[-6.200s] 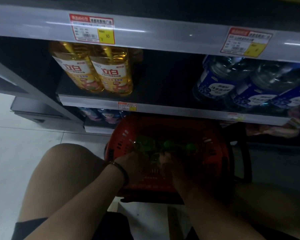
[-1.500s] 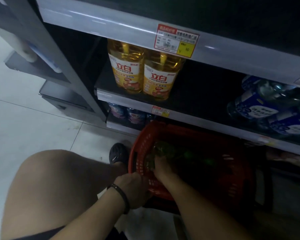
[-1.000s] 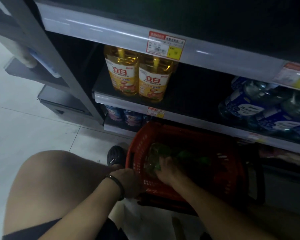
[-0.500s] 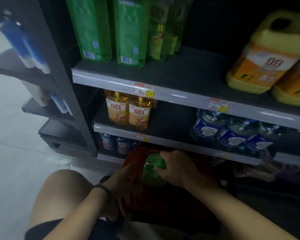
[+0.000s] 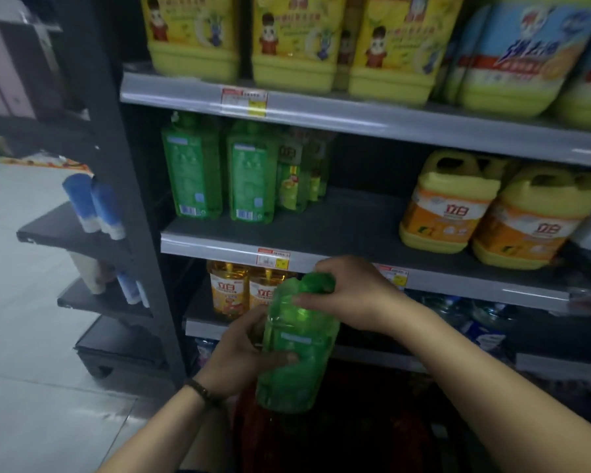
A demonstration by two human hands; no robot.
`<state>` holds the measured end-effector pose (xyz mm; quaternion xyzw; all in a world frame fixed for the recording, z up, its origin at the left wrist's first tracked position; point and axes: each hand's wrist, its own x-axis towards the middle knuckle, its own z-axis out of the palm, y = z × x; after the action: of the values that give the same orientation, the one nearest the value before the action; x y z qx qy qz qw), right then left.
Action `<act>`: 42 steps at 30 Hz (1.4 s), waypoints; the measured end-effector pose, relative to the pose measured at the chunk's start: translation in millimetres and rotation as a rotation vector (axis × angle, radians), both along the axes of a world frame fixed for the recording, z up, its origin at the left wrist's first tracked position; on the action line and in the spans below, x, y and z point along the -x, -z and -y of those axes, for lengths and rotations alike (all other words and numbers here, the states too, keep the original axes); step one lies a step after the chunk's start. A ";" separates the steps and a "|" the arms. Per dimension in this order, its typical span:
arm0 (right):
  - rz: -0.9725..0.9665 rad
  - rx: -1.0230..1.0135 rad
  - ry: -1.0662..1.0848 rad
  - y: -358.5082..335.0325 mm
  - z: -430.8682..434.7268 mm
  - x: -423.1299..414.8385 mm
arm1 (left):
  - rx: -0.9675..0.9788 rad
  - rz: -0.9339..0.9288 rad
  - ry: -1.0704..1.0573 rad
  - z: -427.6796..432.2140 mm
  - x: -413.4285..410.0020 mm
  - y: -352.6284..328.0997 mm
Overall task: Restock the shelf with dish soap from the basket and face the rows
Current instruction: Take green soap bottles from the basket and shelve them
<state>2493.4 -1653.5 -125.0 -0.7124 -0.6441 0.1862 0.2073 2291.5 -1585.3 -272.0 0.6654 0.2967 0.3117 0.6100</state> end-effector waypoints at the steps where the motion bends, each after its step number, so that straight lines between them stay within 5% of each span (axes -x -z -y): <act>1: -0.083 -0.057 0.028 -2.7 -0.8 -4.5 | 0.008 0.022 -0.016 -2.0 -1.0 -8.1; 4: -0.338 -0.195 0.113 0.9 2.2 -18.0 | -0.020 0.062 -0.053 -9.5 -4.8 -37.3; 13: -0.670 -0.188 0.041 22.5 -21.6 -21.0 | 0.003 0.149 -0.089 -54.8 -27.5 -124.3; 19: -0.938 -0.257 0.130 1.4 -59.4 -34.1 | 0.101 0.050 -0.050 -91.0 -49.0 -148.4; 31: -0.929 -0.349 0.198 -10.9 -138.8 -84.1 | -0.119 -0.019 0.015 -133.1 -71.0 -139.0; 42: -0.827 -0.420 0.124 25.2 -209.0 -121.5 | -0.115 0.048 -0.014 -159.2 -113.1 -130.7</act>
<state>2614.9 -1444.5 -150.2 -0.5580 -0.4873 0.3076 0.5972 2404.7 -1426.1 -141.3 0.6897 0.2682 0.3481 0.5755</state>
